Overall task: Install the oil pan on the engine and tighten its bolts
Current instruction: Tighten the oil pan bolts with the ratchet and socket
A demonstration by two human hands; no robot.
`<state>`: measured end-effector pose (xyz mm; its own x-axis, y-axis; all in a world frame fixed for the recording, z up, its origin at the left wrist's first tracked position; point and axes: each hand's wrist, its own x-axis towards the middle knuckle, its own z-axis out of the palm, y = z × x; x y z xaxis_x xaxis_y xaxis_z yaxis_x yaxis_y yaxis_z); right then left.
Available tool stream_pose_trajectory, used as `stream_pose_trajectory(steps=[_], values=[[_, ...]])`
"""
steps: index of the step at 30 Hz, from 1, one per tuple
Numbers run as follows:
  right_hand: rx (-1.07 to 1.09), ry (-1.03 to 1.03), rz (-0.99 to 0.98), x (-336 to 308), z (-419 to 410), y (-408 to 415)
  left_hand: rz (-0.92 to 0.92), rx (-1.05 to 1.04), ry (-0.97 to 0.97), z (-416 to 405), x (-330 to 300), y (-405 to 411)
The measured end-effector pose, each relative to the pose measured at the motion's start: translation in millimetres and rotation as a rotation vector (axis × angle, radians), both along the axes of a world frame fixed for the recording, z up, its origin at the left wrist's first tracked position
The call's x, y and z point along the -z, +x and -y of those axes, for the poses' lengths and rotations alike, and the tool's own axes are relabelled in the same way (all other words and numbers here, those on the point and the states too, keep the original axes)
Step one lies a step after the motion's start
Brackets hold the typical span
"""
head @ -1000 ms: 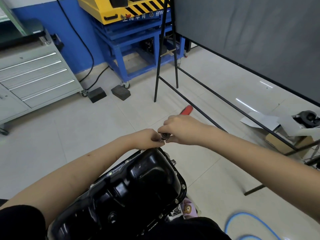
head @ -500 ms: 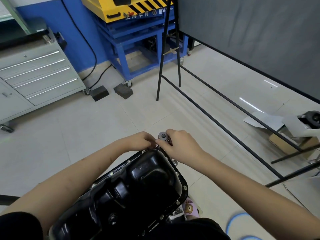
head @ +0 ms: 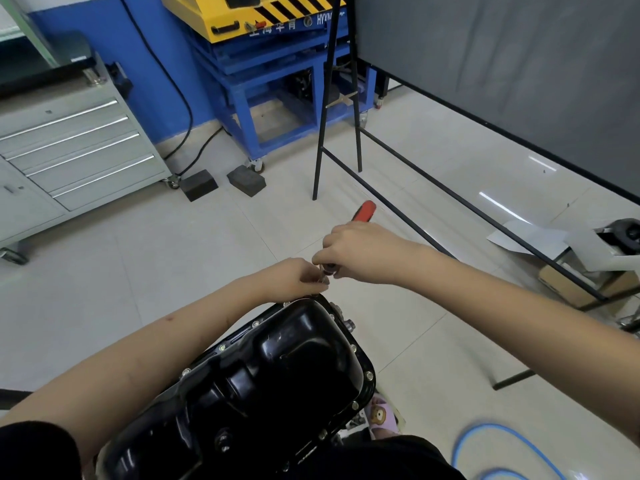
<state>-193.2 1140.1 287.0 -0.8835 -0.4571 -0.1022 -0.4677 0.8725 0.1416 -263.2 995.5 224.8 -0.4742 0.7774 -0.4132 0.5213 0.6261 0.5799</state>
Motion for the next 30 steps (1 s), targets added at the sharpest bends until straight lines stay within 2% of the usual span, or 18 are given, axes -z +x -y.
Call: stream_pose_trajectory(steps=[5,8,10,12,14,17,20,22,24,30], values=[[0.175,-0.082,0.006,3.0,5.0,1.8,-0.117,0.018,-0.050,-1.5,1.9,-0.9],[0.305,-0.212,-0.022,13.3,11.2,11.4,-0.156,-0.003,-0.067,-5.2,2.6,-1.2],[0.460,-0.370,-0.022,21.3,17.1,19.3,-0.131,-0.028,-0.059,-6.7,4.2,-1.3],[0.620,-0.619,0.027,30.2,24.9,27.8,-0.082,-0.027,-0.061,-6.9,5.6,-2.0],[0.701,-0.820,0.096,37.7,33.5,35.9,-0.008,0.007,-0.067,-6.6,4.3,-4.4],[0.696,-0.801,0.135,39.0,35.3,40.9,0.200,0.021,-0.090,-1.8,-0.8,-14.3],[0.673,-0.846,0.074,18.7,19.9,38.6,0.318,-0.146,-0.036,5.9,4.2,-24.2],[0.652,-0.899,0.023,2.0,7.6,37.9,0.181,-0.215,-0.016,9.3,14.7,-28.7],[0.643,-0.954,0.006,-9.2,-2.3,40.1,0.003,-0.192,-0.061,9.8,26.9,-29.5],[0.673,-0.924,0.068,-2.4,-11.6,49.5,-0.003,-0.163,-0.155,0.4,50.9,-24.8]])
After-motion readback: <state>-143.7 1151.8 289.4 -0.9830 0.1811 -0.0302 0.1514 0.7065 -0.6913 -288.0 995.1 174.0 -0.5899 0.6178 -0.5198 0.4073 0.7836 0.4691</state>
